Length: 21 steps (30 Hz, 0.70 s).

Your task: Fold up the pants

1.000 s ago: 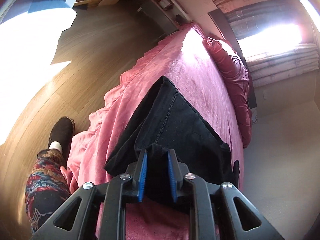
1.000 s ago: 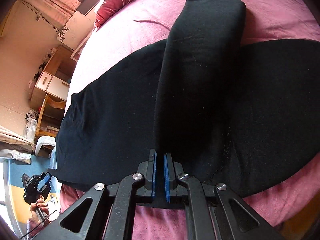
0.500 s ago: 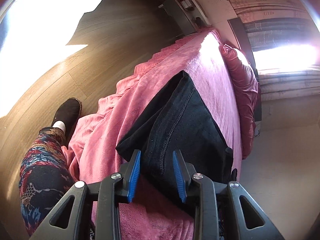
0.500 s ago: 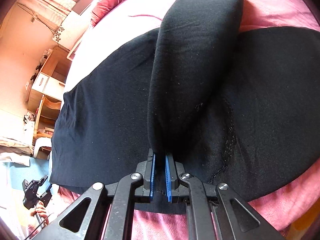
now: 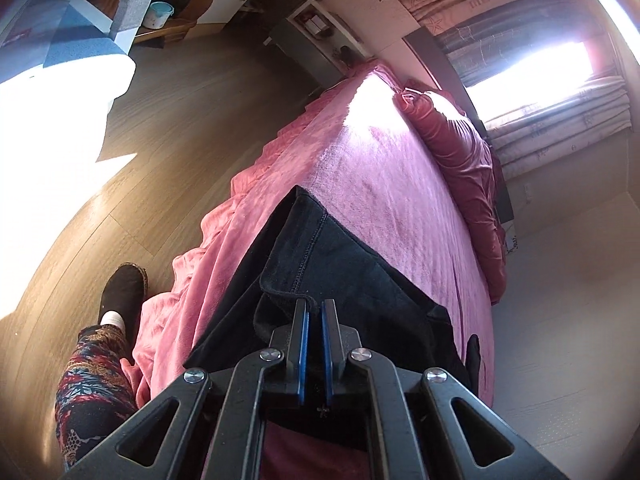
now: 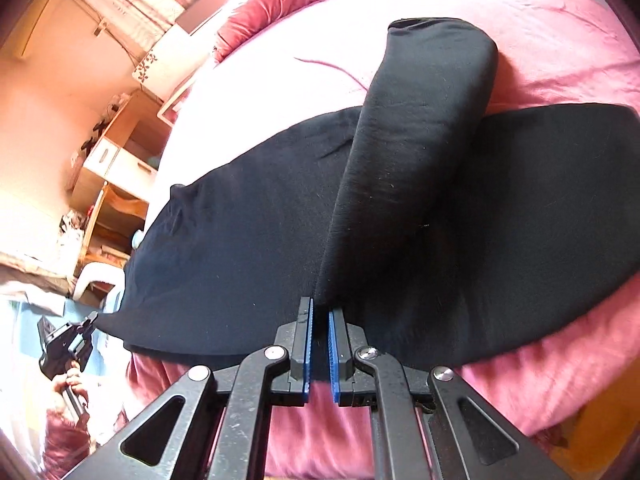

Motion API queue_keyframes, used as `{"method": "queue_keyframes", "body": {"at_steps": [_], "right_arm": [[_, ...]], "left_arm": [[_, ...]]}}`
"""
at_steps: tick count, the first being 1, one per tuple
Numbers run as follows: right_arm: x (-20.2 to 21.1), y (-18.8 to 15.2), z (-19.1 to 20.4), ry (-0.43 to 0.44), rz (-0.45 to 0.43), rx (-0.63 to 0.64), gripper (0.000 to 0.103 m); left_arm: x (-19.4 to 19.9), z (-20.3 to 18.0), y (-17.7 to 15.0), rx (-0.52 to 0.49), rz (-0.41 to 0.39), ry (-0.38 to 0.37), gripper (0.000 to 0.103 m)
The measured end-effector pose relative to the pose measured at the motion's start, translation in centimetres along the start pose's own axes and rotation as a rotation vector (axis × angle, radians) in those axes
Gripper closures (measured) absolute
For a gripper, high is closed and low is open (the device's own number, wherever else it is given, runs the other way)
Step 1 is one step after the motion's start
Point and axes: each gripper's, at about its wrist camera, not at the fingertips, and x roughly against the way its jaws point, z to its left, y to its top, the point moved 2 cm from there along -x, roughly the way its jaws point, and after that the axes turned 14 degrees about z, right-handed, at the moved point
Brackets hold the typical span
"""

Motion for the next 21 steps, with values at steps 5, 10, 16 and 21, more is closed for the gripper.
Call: {"method": "queue_keyframes", "body": {"at_steps": [5, 10, 16, 21], "right_arm": [[-2.0, -1.4, -0.5, -0.045, 0.070, -0.006, 0.097], [-2.1, -1.9, -0.3, -0.077, 0.079, 0.005, 0.097], [-1.7, -2.1, 0.2, -0.091, 0.058, 0.027, 0.097], [-4.7, -1.8, -1.0, -0.104, 0.136, -0.002, 0.097]], "left_arm": [[-1.7, 3.1, -1.6, 0.054, 0.064, 0.063, 0.098], [-2.3, 4.3, -2.3, 0.066, 0.097, 0.104, 0.098], [-0.7, 3.3, -2.2, 0.027, 0.071, 0.088, 0.098], [-2.6, 4.1, -2.7, 0.030, 0.138, 0.165, 0.096]]}}
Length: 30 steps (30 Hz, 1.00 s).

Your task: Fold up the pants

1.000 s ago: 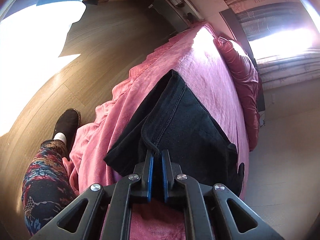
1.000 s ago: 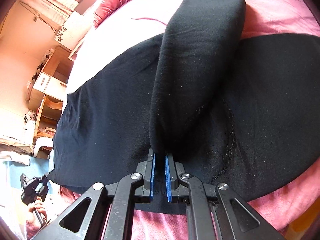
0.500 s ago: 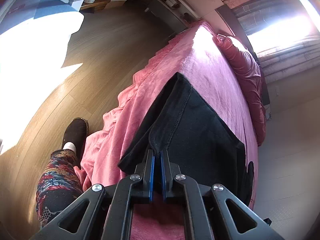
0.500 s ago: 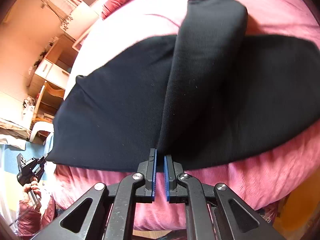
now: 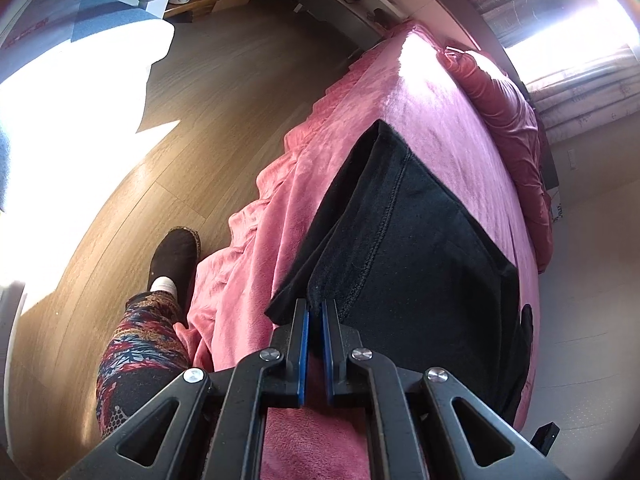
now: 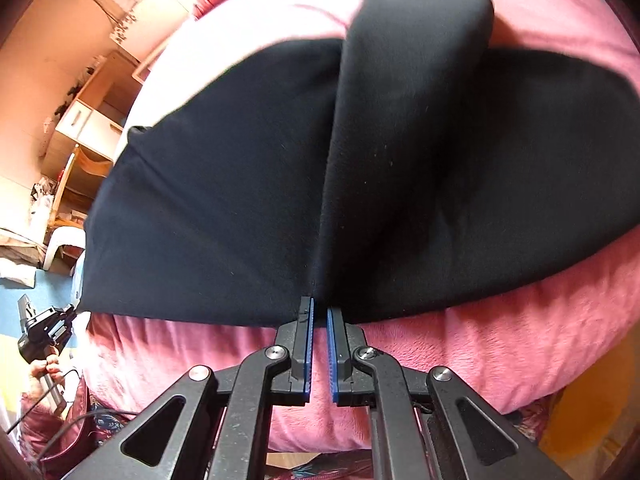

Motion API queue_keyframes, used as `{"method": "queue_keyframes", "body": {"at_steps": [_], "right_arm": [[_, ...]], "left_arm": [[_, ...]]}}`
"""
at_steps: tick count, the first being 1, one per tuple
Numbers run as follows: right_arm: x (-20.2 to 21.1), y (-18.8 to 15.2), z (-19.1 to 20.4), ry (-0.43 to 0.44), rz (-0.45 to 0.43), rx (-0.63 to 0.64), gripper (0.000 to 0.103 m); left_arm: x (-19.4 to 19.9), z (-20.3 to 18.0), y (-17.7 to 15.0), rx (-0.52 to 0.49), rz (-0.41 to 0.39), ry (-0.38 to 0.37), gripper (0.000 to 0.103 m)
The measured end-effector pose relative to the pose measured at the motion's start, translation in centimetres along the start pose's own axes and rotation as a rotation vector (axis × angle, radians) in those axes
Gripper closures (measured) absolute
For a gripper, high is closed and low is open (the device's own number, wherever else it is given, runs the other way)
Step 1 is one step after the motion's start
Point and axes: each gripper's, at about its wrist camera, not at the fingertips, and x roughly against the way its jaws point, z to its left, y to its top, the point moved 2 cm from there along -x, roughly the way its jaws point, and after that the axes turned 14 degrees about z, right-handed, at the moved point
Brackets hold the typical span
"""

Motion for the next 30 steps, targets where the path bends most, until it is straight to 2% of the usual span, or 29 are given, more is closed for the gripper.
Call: {"method": "queue_keyframes", "body": {"at_steps": [1, 3, 5, 6, 8, 11, 13, 16, 19, 21, 23, 28, 30], "right_arm": [[-0.1, 0.1, 0.1, 0.001, -0.003, 0.001, 0.097], [0.3, 0.2, 0.1, 0.015, 0.005, 0.006, 0.093], [1.2, 0.3, -0.1, 0.034, 0.017, 0.017, 0.069], [1.8, 0.2, -0.2, 0.030, 0.015, 0.019, 0.065], [3.8, 0.4, -0.8, -0.014, -0.019, 0.021, 0.063], [7.4, 2.1, -1.6, -0.051, -0.113, 0.000, 0.063], [9.5, 4.4, -2.0, -0.082, -0.184, -0.026, 0.063], [11.2, 9.1, -2.1, -0.105, -0.258, -0.055, 0.063], [11.2, 14.2, -1.4, -0.137, -0.283, -0.075, 0.063], [10.6, 17.9, -1.1, -0.133, -0.281, -0.092, 0.063], [9.7, 21.3, -0.5, -0.165, -0.271, -0.104, 0.063], [6.7, 27.8, -0.7, -0.277, -0.217, -0.111, 0.063], [5.2, 29.5, -1.0, -0.357, -0.177, -0.120, 0.063]], "left_arm": [[-0.2, 0.0, 0.0, 0.008, 0.005, 0.022, 0.093], [0.2, -0.4, 0.1, 0.001, -0.017, 0.086, 0.080], [1.3, -1.0, 0.3, -0.012, -0.055, 0.129, 0.078], [2.1, -1.2, 0.4, -0.014, -0.079, 0.148, 0.076], [4.0, -1.8, 0.7, -0.010, -0.144, 0.174, 0.075], [6.0, -4.1, 0.6, -0.072, -0.230, 0.134, 0.074], [5.9, -6.4, 0.4, -0.135, -0.242, 0.113, 0.073], [3.7, -10.4, -0.5, -0.256, -0.182, 0.059, 0.073], [0.4, -14.4, -2.2, -0.384, -0.090, 0.017, 0.073], [-1.9, -16.6, -3.4, -0.459, -0.037, 0.016, 0.073], [-3.7, -18.6, -4.8, -0.525, 0.017, 0.013, 0.073], [-6.4, -21.4, -7.1, -0.614, 0.102, -0.003, 0.073], [-7.0, -21.7, -7.6, -0.623, 0.126, -0.013, 0.073]]}}
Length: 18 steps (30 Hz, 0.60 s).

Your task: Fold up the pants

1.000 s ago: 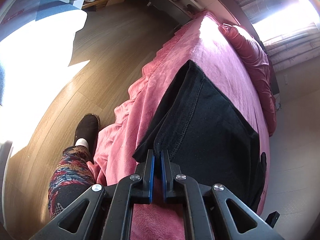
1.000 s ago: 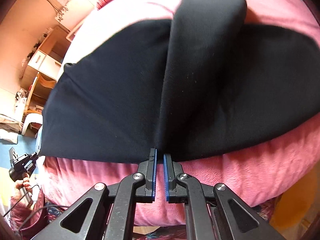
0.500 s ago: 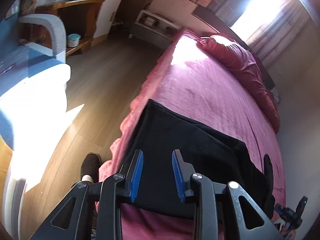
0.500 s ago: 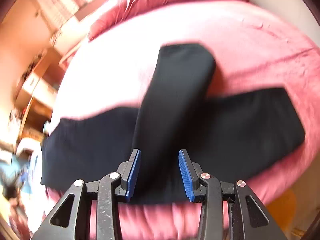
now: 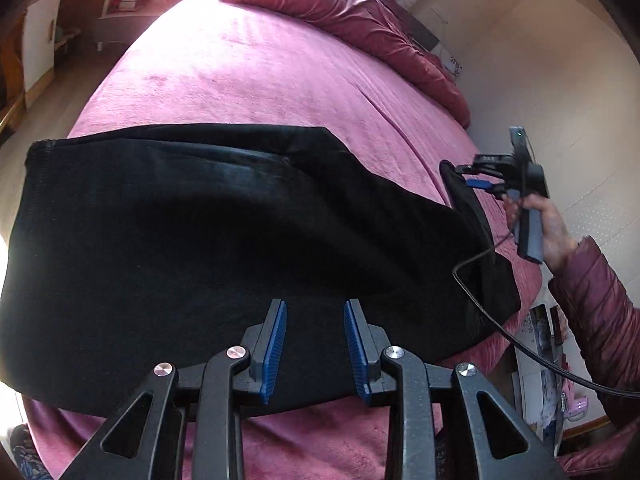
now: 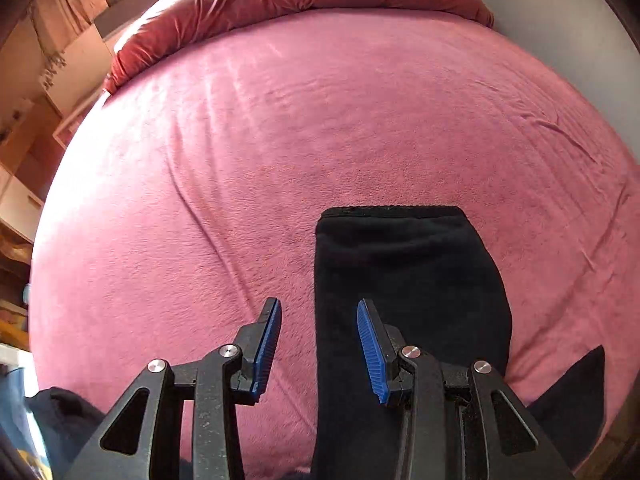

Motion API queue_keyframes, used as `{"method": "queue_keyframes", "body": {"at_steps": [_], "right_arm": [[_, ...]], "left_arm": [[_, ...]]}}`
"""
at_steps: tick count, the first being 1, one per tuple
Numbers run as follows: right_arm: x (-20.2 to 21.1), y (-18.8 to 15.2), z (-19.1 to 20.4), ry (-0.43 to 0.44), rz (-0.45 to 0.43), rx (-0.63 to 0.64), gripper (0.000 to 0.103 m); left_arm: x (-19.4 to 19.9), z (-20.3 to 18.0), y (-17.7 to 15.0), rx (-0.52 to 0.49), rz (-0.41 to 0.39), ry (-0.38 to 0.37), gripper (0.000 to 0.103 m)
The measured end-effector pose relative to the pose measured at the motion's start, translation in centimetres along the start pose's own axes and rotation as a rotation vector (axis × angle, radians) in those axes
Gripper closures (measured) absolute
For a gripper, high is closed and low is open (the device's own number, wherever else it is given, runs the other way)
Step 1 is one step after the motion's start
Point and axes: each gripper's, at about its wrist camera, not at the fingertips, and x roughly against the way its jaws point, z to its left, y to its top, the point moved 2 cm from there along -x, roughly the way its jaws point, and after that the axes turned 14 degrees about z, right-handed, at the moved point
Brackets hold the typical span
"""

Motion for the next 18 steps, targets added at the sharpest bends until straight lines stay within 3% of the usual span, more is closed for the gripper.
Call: {"method": "queue_keyframes", "body": {"at_steps": [4, 6, 7, 11, 18], "right_arm": [[-3.9, 0.7, -0.1, -0.098, 0.097, 0.009, 0.063], [-4.0, 0.4, -0.3, -0.122, 0.074, 0.016, 0.078], [-3.7, 0.3, -0.4, -0.113, 0.064, 0.024, 0.092], [-0.2, -1.2, -2.4, -0.047, -0.020, 0.004, 0.097], [10.8, -7.2, -10.6, 0.200, -0.237, -0.136, 0.097]], "left_arm": [[-1.0, -0.4, -0.2, 0.008, 0.030, -0.012, 0.073], [-1.4, -0.5, -0.3, 0.010, 0.040, -0.007, 0.073], [-1.5, -0.5, -0.2, 0.009, 0.045, -0.009, 0.073], [-1.8, -0.8, -0.4, -0.006, 0.056, -0.006, 0.073], [-2.4, -1.8, -0.7, -0.050, 0.071, -0.013, 0.073]]}}
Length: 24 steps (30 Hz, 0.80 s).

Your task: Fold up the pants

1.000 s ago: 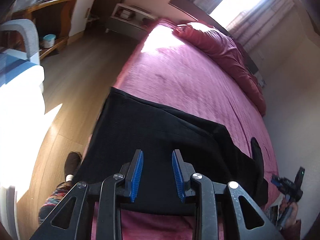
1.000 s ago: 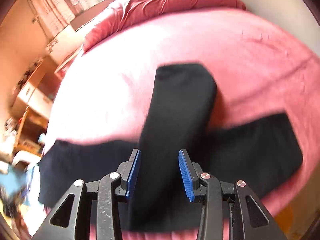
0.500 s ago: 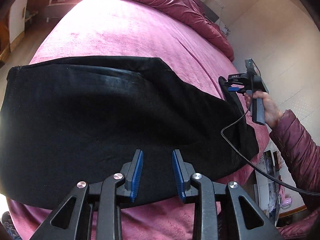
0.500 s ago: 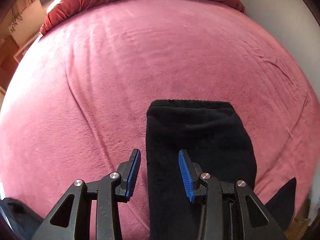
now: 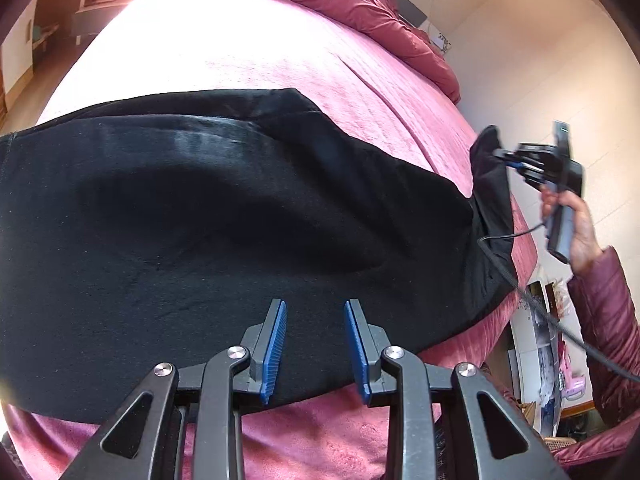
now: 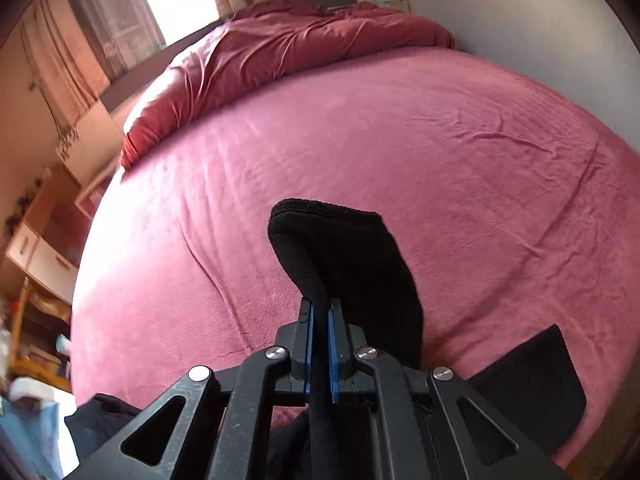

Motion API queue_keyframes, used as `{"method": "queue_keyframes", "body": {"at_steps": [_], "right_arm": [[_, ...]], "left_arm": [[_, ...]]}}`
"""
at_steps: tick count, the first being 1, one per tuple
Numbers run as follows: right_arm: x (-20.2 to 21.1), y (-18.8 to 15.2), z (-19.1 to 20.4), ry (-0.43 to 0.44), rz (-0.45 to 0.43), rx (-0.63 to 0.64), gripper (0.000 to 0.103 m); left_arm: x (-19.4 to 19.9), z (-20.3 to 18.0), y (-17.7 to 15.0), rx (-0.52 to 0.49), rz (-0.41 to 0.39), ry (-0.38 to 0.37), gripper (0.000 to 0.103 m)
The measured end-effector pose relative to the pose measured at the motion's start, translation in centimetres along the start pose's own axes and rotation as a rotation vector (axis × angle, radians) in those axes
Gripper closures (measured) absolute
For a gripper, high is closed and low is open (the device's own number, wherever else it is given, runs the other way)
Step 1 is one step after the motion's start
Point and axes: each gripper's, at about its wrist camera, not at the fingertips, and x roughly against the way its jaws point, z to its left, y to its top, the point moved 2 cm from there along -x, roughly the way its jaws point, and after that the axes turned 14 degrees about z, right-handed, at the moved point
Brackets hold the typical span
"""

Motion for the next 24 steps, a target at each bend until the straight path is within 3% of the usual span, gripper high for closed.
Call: {"method": "queue_keyframes", "body": {"at_steps": [5, 9, 17, 24], "right_arm": [[6.9, -2.5, -7.3, 0.120, -0.107, -0.158, 0.097], [8.7, -6.3, -13.3, 0.134, -0.130, -0.283, 0.097], [0.0, -13.1, -24.3, 0.144, 0.024, -0.570, 0.097], [-0.2, -15.5, -25.8, 0.184, 0.006, -0.609, 0.097]], "left_arm": [[-0.9, -1.5, 0.5, -0.034, 0.005, 0.000, 0.073], [-1.4, -2.3, 0.8, -0.046, 0.022, -0.005, 0.073], [-2.2, -3.7, 1.2, -0.079, 0.067, 0.023, 0.073], [-2.5, -4.2, 1.5, -0.089, 0.086, 0.048, 0.073]]}}
